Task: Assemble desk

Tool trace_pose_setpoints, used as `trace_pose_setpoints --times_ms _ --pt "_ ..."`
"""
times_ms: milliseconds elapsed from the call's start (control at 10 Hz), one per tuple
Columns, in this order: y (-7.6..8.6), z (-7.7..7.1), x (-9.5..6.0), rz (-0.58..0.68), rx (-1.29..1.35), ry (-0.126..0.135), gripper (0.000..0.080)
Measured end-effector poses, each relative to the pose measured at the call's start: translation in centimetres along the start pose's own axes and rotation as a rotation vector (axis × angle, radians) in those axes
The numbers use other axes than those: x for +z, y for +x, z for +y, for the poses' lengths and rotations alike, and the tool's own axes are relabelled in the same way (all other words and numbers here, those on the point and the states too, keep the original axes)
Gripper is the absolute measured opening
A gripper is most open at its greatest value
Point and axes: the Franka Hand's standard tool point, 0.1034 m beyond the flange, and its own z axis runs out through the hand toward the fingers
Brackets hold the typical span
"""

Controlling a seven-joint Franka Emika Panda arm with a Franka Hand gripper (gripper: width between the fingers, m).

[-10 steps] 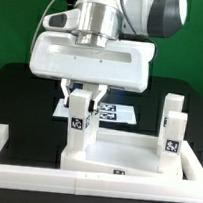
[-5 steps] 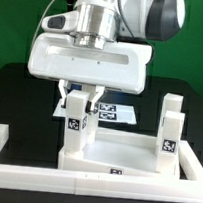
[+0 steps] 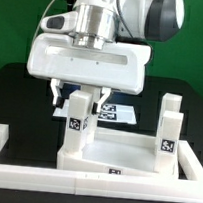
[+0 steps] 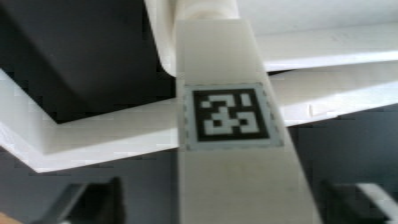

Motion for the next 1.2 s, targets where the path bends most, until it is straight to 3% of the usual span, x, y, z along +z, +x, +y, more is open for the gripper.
trace_pose_setpoints --times_ms 100,200,700,1000,1100,1200 --pt "0.0 0.0 0.0 0.000 0.000 0.000 0.0588" --pt "0.0 0.0 0.0 0.000 0.000 0.000 0.0639" --pt "0.0 -0.1 0.0 -0.006 0.001 0.002 0.0649" --pt "0.8 -1.9 -2.6 -0.119 0.042 0.081 0.0649" --pt "1.0 -2.0 -2.4 -0.171 0.052 0.095 0.0649" --pt "1.1 -1.8 -1.9 -0.172 0.052 0.088 0.0649"
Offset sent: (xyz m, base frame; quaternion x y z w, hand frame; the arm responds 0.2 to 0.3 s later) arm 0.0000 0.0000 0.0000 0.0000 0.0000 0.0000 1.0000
